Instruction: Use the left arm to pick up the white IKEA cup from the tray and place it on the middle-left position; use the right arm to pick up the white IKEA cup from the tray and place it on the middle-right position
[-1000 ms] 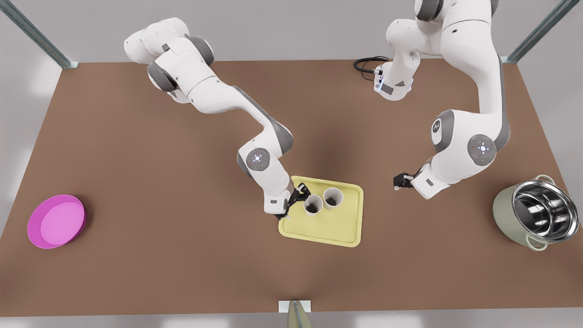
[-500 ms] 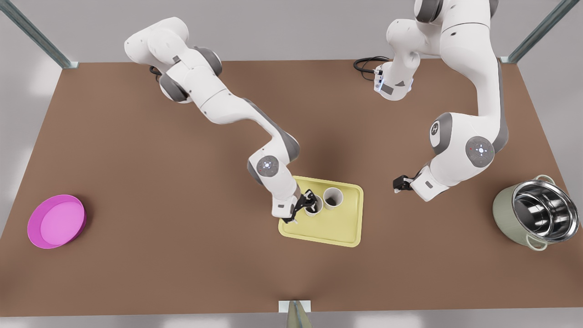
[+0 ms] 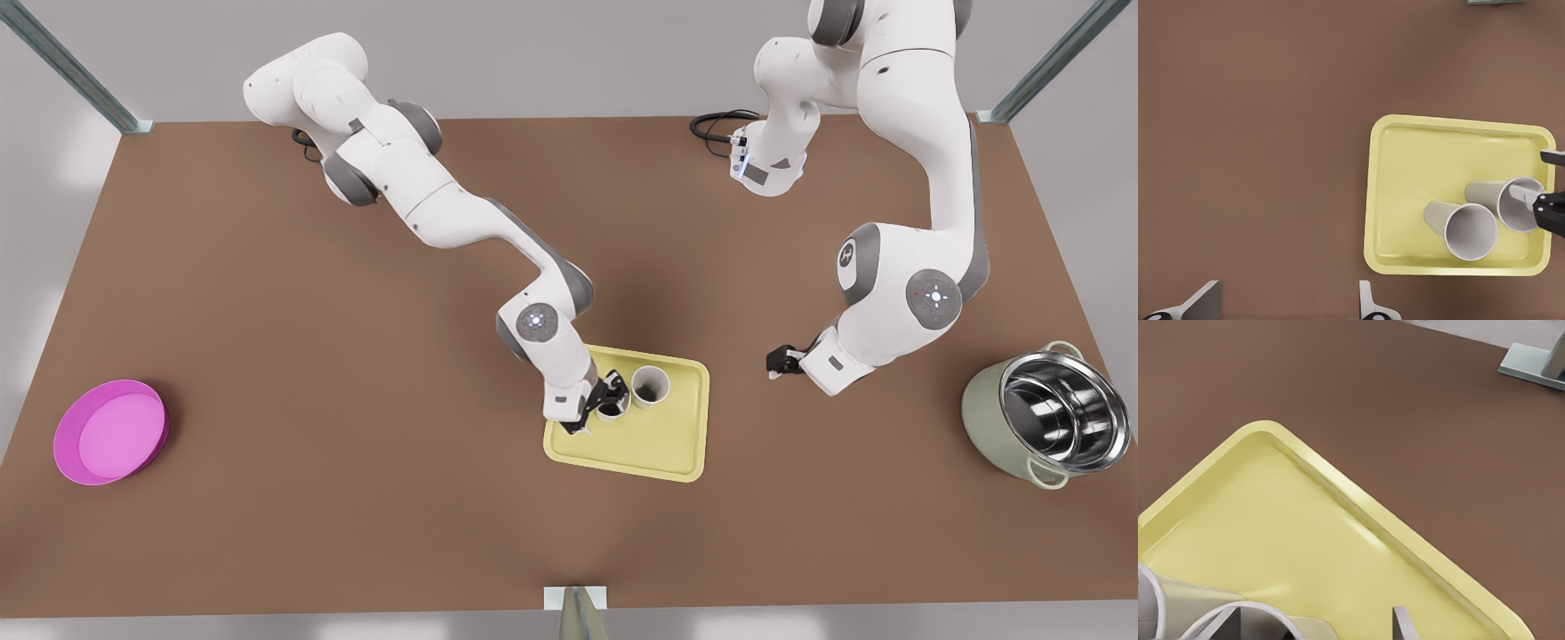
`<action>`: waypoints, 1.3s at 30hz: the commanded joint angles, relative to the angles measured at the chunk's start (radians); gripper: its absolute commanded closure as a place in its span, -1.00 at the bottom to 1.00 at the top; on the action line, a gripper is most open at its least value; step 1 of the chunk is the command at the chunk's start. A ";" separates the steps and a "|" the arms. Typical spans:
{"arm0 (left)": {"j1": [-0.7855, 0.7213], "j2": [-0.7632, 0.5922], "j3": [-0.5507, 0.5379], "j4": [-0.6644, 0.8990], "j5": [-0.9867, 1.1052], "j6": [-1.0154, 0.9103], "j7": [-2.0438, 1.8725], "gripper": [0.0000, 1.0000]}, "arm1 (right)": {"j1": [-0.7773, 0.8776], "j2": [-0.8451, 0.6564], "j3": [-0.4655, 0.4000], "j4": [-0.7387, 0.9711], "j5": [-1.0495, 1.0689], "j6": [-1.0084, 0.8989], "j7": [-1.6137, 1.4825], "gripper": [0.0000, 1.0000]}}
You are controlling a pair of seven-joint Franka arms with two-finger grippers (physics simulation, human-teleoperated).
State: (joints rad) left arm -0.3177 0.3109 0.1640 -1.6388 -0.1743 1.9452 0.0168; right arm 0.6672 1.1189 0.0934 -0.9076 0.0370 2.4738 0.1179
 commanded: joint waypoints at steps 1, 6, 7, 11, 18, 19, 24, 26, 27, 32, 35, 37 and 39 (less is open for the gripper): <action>0.000 -0.001 0.000 0.001 0.001 0.001 -0.003 -1.00 | 0.002 -0.002 0.005 0.001 -0.014 0.014 0.062 -0.76; 0.000 0.000 0.000 0.001 0.001 0.006 -0.001 -1.00 | 0.008 -0.002 0.005 -0.002 -0.043 0.013 0.062 -0.76; 0.000 0.000 0.000 0.001 0.001 0.006 -0.001 -1.00 | 0.006 -0.004 0.003 -0.002 -0.045 0.013 0.060 -0.76; 0.000 0.002 0.000 0.001 0.001 0.006 -0.001 -1.00 | 0.002 -0.008 0.003 -0.005 -0.045 0.008 0.055 -0.77; 0.000 0.004 0.000 0.001 0.001 0.006 -0.001 -1.00 | 0.003 -0.024 0.003 -0.014 -0.049 -0.003 0.052 -0.77; 0.000 0.005 0.000 0.001 0.001 0.008 -0.001 -1.00 | 0.003 -0.028 0.005 -0.017 -0.049 -0.016 0.052 -0.77; 0.000 0.007 0.000 -0.001 0.001 0.017 -0.001 -1.00 | 0.005 -0.033 0.006 -0.037 -0.051 -0.045 0.049 -0.78; 0.000 0.007 0.000 -0.001 0.001 0.017 -0.001 -1.00 | 0.005 -0.033 0.005 -0.040 -0.062 -0.102 0.049 -0.78; 0.000 0.007 0.002 0.001 0.001 0.017 -0.001 -1.00 | 0.005 -0.033 0.006 -0.043 -0.062 -0.108 0.049 -0.78; 0.000 0.007 0.002 -0.001 0.001 0.017 -0.001 -1.00 | 0.005 -0.034 0.015 -0.057 -0.063 -0.139 0.049 -0.77; 0.000 0.008 0.000 -0.001 0.001 0.018 -0.001 -1.00 | 0.003 -0.034 0.022 -0.057 -0.063 -0.156 0.051 -0.45; 0.000 0.008 0.002 -0.001 0.001 0.018 -0.001 -1.00 | -0.005 -0.034 0.042 -0.057 -0.063 -0.161 0.054 -0.28; 0.000 0.008 0.002 -0.001 0.001 0.018 -0.001 -1.00 | -0.009 -0.034 0.049 -0.057 -0.063 -0.168 0.055 -0.19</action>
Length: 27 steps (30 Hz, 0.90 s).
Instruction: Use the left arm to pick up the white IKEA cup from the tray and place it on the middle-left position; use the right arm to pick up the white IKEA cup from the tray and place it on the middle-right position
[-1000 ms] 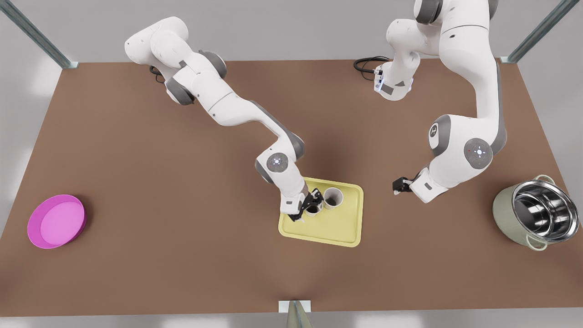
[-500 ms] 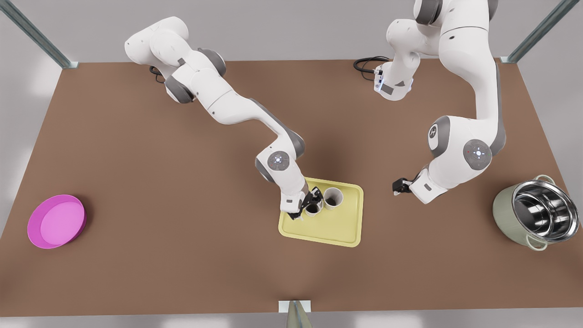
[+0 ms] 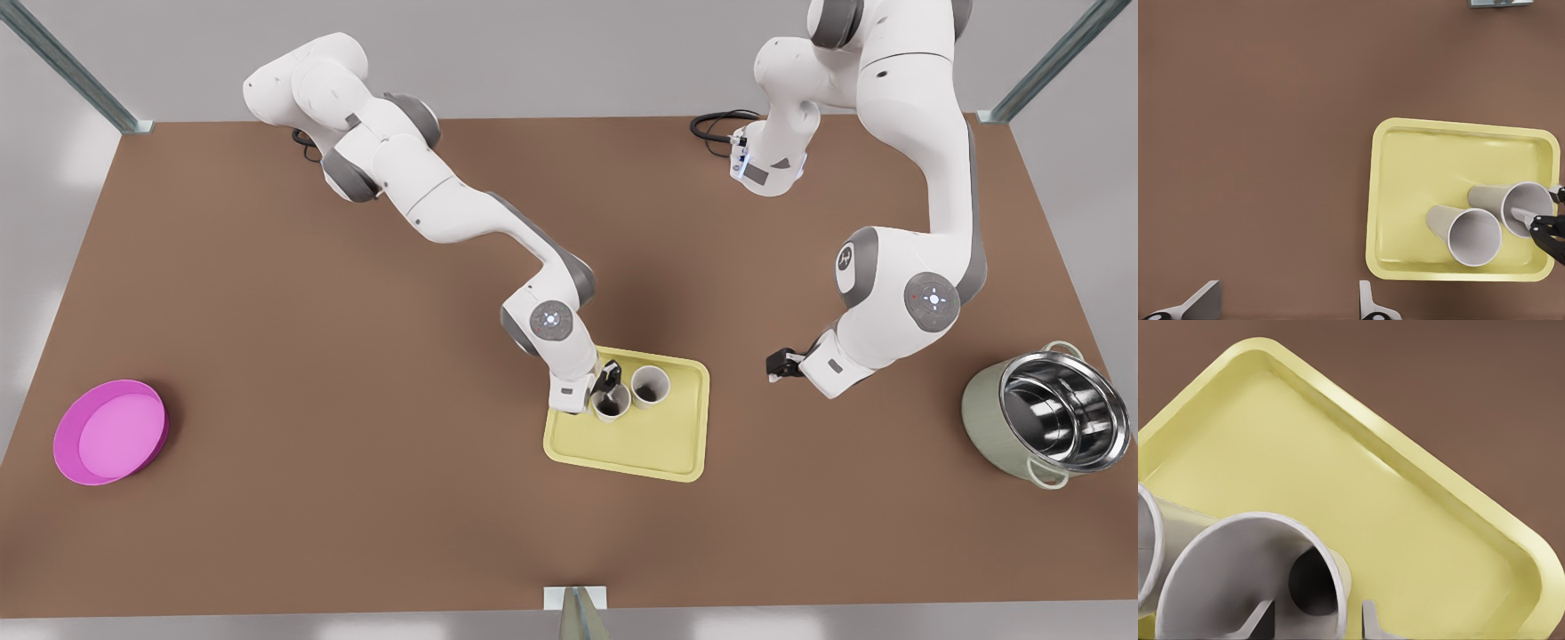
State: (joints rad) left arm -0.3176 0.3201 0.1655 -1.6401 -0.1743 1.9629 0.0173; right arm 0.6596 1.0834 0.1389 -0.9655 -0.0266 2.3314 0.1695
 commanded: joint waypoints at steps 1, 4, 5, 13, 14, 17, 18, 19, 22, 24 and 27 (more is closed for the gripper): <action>0.000 -0.001 0.000 0.002 0.001 0.001 -0.002 -1.00 | -0.003 -0.008 0.005 0.001 0.001 -0.043 0.002 -0.10; 0.002 -0.001 0.000 0.000 0.001 0.001 0.000 -1.00 | -0.005 -0.016 0.004 0.001 0.001 -0.063 0.001 0.09; 0.002 -0.001 0.000 0.000 0.001 0.001 -0.002 -1.00 | -0.005 -0.022 0.004 0.001 0.001 -0.078 0.001 0.11; 0.000 0.002 0.000 0.000 0.001 0.002 -0.003 -1.00 | -0.029 -0.057 0.008 0.002 0.001 -0.165 -0.025 0.44; 0.000 0.002 0.000 0.002 0.001 0.001 -0.005 -1.00 | -0.029 -0.065 0.008 0.002 0.001 -0.182 -0.031 0.44; -0.049 0.002 -0.001 0.025 0.001 -0.002 -0.082 -1.00 | -0.035 -0.074 0.010 0.002 0.001 -0.202 -0.039 0.53; -0.049 0.002 -0.001 0.025 0.001 -0.002 -0.082 -1.00 | -0.035 -0.073 0.010 0.002 0.001 -0.202 -0.041 0.57; -0.049 0.002 -0.001 0.023 0.001 -0.002 -0.082 -1.00 | -0.035 -0.073 0.010 0.002 0.001 -0.202 -0.041 0.62; -0.049 0.002 -0.001 0.023 0.001 -0.002 -0.082 -1.00 | -0.035 -0.074 0.010 0.002 0.001 -0.207 -0.047 0.70; -0.049 0.002 -0.001 0.023 0.001 -0.002 -0.083 -1.00 | -0.037 -0.085 0.011 0.002 0.001 -0.237 -0.047 0.72; -0.051 0.002 -0.001 0.025 0.001 -0.002 -0.083 -1.00 | -0.064 -0.114 0.033 0.004 0.002 -0.280 -0.047 0.72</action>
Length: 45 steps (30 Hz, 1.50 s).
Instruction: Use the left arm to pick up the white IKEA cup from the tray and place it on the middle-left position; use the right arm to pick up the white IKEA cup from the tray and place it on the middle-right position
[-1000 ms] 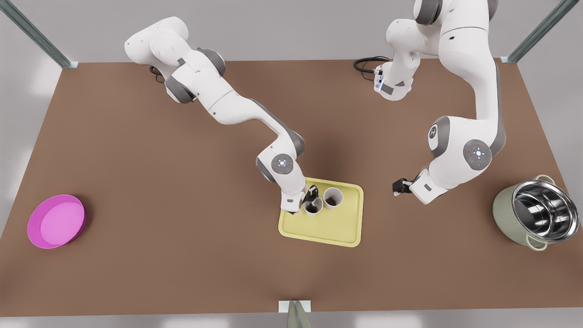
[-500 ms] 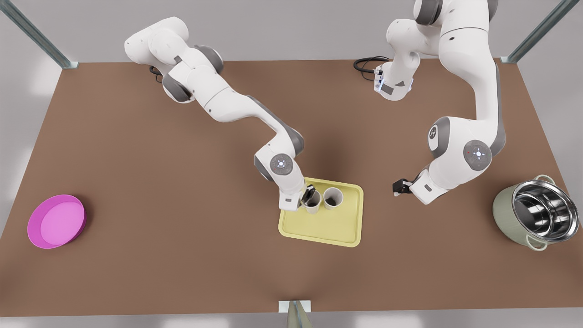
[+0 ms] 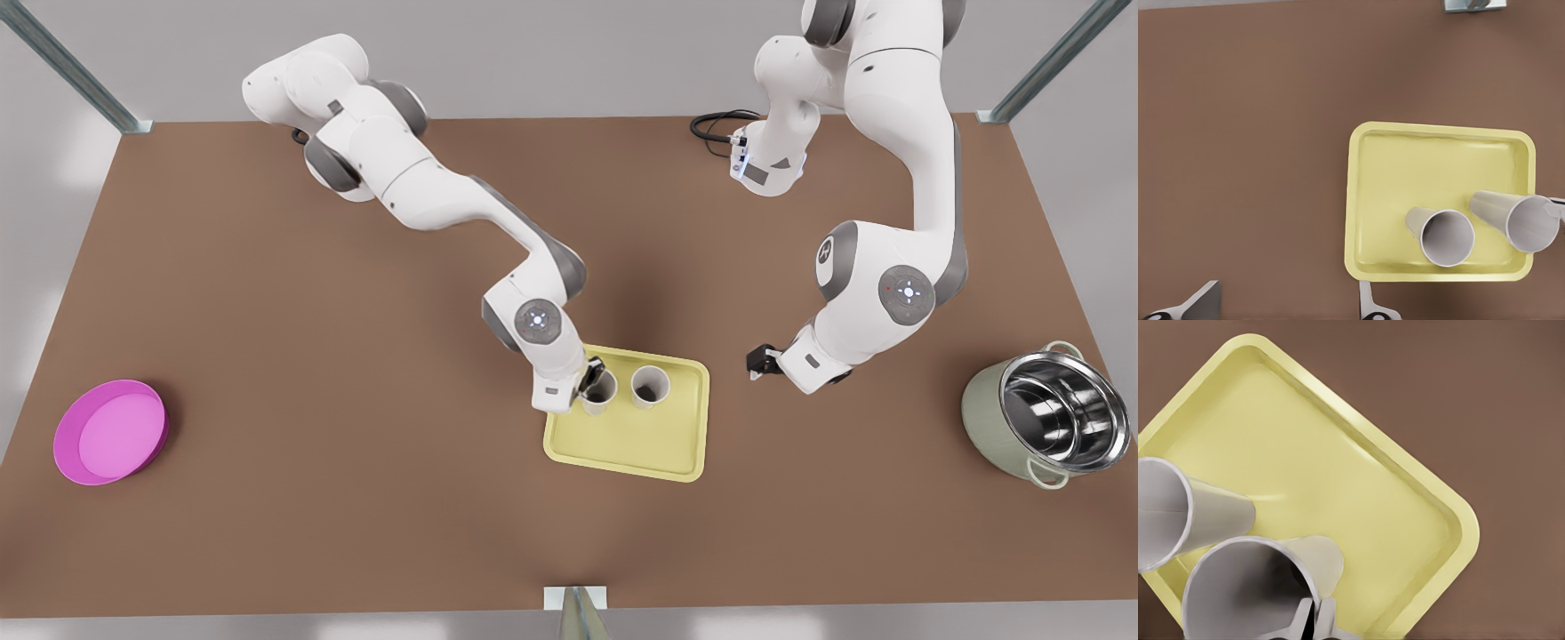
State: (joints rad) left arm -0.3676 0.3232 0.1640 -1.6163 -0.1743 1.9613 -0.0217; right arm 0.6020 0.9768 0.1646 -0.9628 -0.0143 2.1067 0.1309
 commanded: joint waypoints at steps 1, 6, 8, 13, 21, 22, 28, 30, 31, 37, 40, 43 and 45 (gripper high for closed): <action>-0.001 -0.001 0.000 0.001 0.001 -0.001 -0.046 -1.00 | -0.018 -0.018 0.010 -0.001 -0.010 -0.068 -0.010 0.72; -0.019 0.000 0.000 0.001 0.001 -0.001 -0.072 -1.00 | -0.057 -0.049 0.021 0.001 -0.010 -0.105 -0.013 0.72; -0.060 0.000 0.000 0.003 0.001 0.001 -0.139 -1.00 | -0.074 -0.064 0.024 -0.001 -0.009 -0.122 -0.031 0.72; -0.277 0.089 0.000 0.007 0.107 0.056 -0.412 -1.00 | -0.113 -0.087 0.029 0.001 -0.009 -0.171 -0.046 0.73; -0.298 0.231 0.002 -0.020 0.096 0.272 -0.363 -0.96 | -0.235 -0.124 0.052 0.004 -0.010 -0.277 -0.134 0.73; -0.286 0.231 0.000 -0.013 0.098 0.274 -0.357 -0.96 | -0.255 -0.124 0.053 0.004 -0.010 -0.280 -0.154 0.73; -0.269 0.252 0.000 -0.013 0.099 0.306 -0.320 -0.96 | -0.327 -0.136 0.043 0.007 -0.015 -0.336 -0.273 0.73; -0.266 0.261 0.002 -0.017 0.105 0.327 -0.319 -0.96 | -0.341 -0.136 0.009 0.007 -0.015 -0.336 -0.332 0.73; -0.261 0.267 0.002 -0.020 0.104 0.327 -0.291 -0.96 | -0.355 -0.136 0.010 0.007 -0.015 -0.336 -0.353 0.73; -0.257 0.301 0.002 -0.027 0.099 0.363 -0.287 -0.96 | -0.407 -0.127 -0.023 0.006 -0.015 -0.329 -0.464 0.73; -0.257 0.292 0.002 -0.048 0.104 0.369 -0.285 -0.96 | -0.427 -0.105 -0.026 0.006 -0.015 -0.318 -0.508 0.73; -0.258 0.280 0.003 -0.063 0.105 0.369 -0.287 -0.96 | -0.439 -0.076 -0.025 0.006 -0.015 -0.306 -0.508 0.73; -0.258 0.284 0.003 -0.063 0.105 0.370 -0.287 -0.96 | -0.441 -0.069 -0.025 0.006 -0.015 -0.286 -0.510 0.73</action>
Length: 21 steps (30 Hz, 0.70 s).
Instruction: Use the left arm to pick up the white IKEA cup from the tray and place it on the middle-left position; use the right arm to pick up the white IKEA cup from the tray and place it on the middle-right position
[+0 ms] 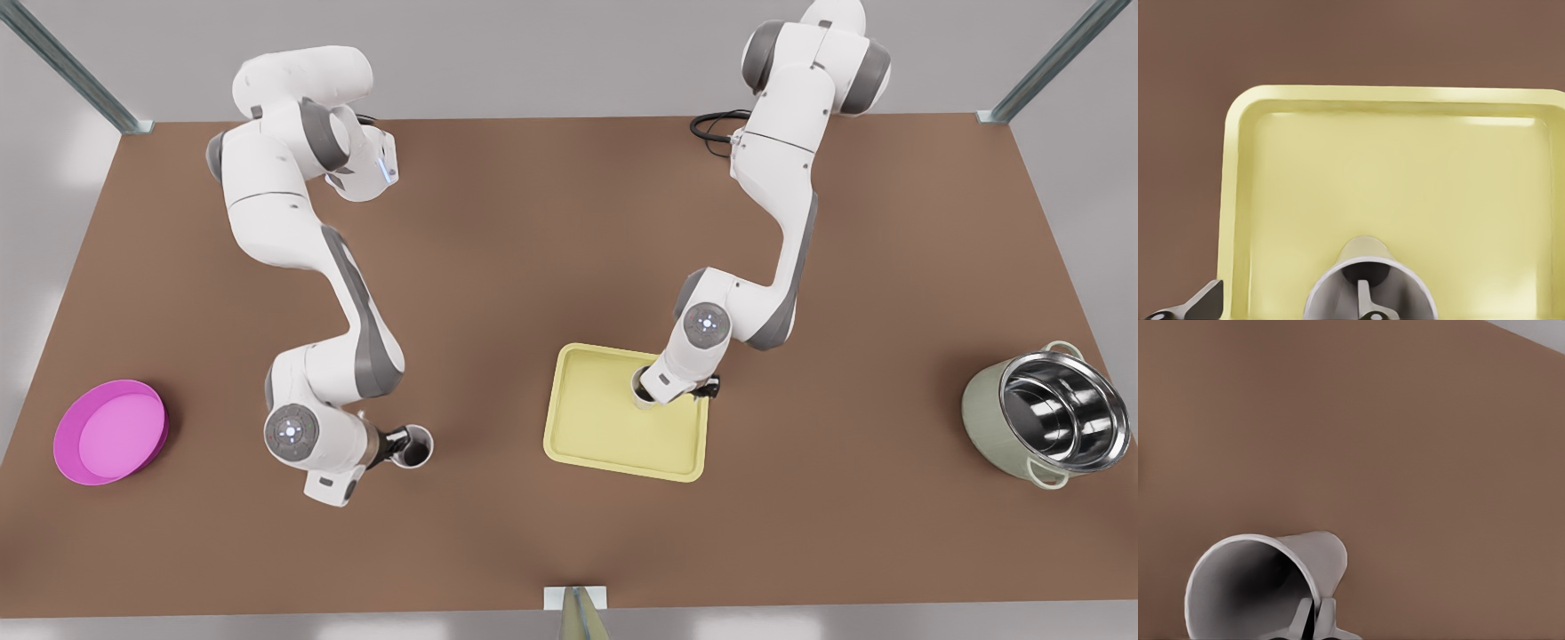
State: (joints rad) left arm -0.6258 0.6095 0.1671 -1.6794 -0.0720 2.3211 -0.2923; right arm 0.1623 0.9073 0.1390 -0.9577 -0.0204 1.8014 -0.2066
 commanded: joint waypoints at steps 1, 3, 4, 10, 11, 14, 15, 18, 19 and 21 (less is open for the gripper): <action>0.000 0.004 0.000 -0.002 0.003 0.023 -0.016 -0.96 | -0.001 0.004 0.001 0.000 -0.009 0.023 -0.172 0.73; -0.002 0.015 -0.001 -0.006 -0.003 0.053 -0.025 -0.96 | -0.004 0.007 0.001 -0.001 -0.009 0.026 -0.172 0.72; -0.005 0.026 -0.001 -0.006 -0.006 0.066 -0.028 -0.96 | -0.009 0.015 0.001 -0.001 -0.009 0.027 -0.177 0.72; -0.006 0.029 -0.003 -0.002 -0.008 0.075 -0.037 -0.48 | -0.017 0.035 0.001 0.000 -0.007 0.044 -0.206 0.72; -0.006 0.029 -0.003 -0.002 -0.008 0.075 -0.037 -0.36 | -0.018 0.041 0.001 -0.001 -0.007 0.064 -0.211 0.72; -0.006 0.029 -0.003 -0.002 -0.008 0.075 -0.039 0.10 | -0.023 0.048 0.001 -0.001 -0.007 0.072 -0.238 0.72; -0.005 0.029 -0.003 -0.002 -0.008 0.075 -0.039 0.15 | -0.029 0.048 0.002 -0.001 -0.006 0.072 -0.252 0.72; -0.003 0.027 -0.003 0.006 -0.012 0.072 -0.041 0.26 | -0.036 0.050 0.002 -0.001 -0.003 0.073 -0.264 0.70; -0.003 0.026 -0.001 0.010 -0.031 0.072 -0.039 0.29 | -0.036 0.050 0.002 -0.001 -0.003 0.073 -0.272 0.68; -0.003 0.026 -0.001 0.021 -0.032 0.067 -0.047 0.40 | -0.043 0.051 0.004 -0.001 -0.003 0.076 -0.272 0.67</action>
State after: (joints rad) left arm -0.6290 0.6363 0.1655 -1.6626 -0.0946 2.3898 -0.3175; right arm 0.1214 0.9600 0.1418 -0.9597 -0.0174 1.8697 -0.3749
